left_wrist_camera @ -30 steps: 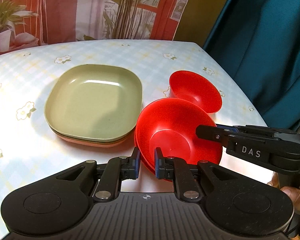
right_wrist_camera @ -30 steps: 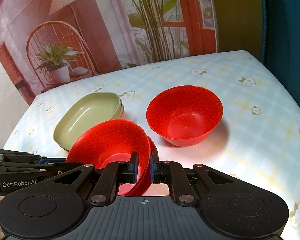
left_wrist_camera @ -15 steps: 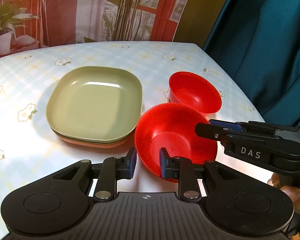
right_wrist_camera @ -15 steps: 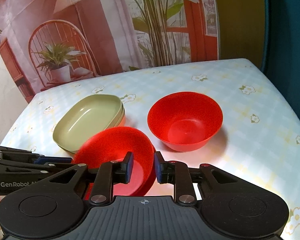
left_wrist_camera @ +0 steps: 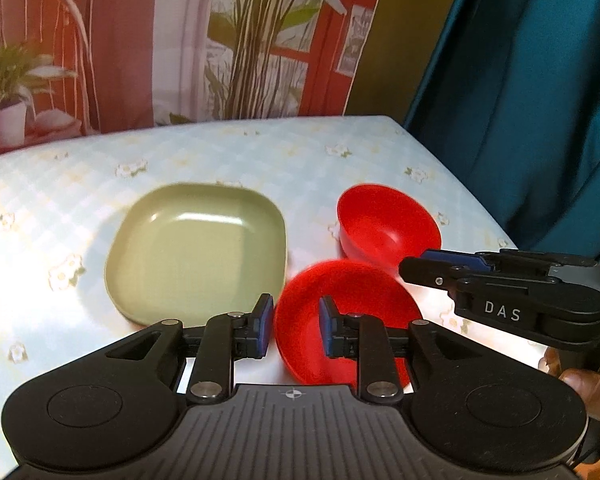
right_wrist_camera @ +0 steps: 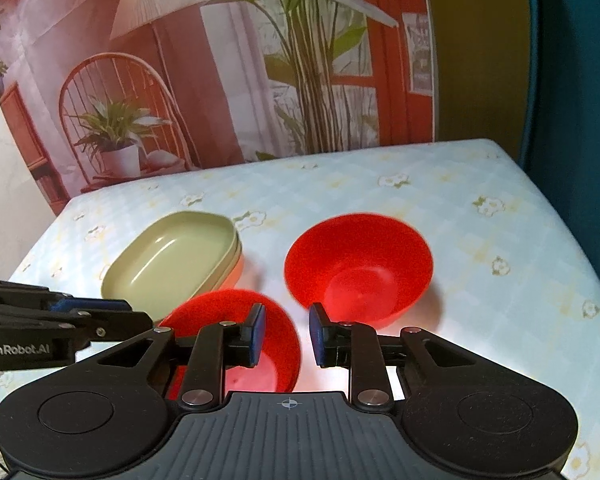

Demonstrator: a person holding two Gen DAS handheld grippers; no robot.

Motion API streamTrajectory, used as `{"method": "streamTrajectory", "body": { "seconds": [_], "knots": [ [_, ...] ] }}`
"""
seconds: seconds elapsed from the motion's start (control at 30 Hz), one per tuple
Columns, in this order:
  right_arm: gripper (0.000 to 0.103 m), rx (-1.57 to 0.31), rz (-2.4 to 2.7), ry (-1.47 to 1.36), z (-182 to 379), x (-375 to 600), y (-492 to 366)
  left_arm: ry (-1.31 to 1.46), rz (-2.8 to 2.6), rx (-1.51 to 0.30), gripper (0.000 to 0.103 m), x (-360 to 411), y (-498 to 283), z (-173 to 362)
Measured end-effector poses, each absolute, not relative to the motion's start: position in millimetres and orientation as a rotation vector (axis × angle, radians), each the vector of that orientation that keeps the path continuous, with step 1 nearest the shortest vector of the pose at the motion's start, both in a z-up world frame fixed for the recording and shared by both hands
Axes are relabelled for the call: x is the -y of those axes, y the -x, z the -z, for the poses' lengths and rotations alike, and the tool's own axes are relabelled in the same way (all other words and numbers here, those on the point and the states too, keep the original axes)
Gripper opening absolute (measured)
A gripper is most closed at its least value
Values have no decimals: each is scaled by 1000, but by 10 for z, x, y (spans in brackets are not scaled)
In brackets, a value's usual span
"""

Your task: Organize plates and bowls

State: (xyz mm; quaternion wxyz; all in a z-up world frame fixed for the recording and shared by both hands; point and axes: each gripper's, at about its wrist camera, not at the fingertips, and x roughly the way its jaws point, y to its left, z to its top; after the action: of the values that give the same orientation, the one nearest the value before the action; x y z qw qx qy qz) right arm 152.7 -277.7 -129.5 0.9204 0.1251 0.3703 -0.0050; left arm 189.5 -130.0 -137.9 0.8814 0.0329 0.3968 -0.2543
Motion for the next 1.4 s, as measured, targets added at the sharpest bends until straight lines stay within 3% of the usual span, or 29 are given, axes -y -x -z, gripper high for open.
{"method": "streamTrajectory", "body": {
  "seconds": [0.67,1.4],
  "knots": [
    [29,-705,92,-257,1371,3500,-1690,-93,555,-791,30,1735,-2277,1342],
    [29,-707,124,-368,1678,3849,-1722,-108,631,-901,33,2273,-2582,1676]
  ]
}}
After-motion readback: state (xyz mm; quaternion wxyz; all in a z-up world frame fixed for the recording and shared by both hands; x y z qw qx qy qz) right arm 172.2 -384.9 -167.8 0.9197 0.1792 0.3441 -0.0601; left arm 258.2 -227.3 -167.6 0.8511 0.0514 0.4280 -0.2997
